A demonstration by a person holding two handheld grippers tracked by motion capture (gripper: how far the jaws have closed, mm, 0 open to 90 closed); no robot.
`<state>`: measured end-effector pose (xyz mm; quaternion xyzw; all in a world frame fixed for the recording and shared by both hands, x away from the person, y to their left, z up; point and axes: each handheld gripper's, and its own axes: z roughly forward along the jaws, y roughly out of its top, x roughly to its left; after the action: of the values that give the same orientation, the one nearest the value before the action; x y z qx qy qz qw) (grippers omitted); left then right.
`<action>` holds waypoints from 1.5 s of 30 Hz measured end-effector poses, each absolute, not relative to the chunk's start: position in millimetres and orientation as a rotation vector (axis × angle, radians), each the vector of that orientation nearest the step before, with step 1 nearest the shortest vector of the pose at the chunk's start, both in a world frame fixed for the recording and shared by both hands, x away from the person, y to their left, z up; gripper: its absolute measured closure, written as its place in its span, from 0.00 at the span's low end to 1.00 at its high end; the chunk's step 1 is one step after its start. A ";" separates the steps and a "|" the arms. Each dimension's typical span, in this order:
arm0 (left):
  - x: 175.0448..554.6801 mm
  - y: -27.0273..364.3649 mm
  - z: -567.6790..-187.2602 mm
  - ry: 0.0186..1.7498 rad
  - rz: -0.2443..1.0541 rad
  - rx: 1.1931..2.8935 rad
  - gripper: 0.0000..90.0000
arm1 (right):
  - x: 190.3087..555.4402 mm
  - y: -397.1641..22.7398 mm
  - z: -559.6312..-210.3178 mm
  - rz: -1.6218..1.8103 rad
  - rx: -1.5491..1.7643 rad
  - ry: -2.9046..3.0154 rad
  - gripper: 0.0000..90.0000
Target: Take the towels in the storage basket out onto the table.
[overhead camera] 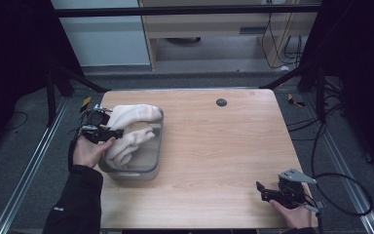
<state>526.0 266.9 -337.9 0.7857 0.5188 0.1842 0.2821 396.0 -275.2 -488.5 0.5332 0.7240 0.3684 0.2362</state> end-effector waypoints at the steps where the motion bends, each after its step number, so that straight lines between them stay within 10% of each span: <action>1: 523.9 266.9 -332.4 1.378 0.500 2.090 0.76 | 396.0 -275.1 -488.5 1.008 1.463 1.985 0.11; 45: 493.0 236.2 -249.3 1.152 0.507 2.138 0.76 | 396.2 -275.2 -487.2 1.008 1.447 1.985 0.12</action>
<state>493.0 236.2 -249.3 0.8151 0.4394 0.1933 0.3243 396.2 -275.2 -487.2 0.5289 0.7256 0.3685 0.2407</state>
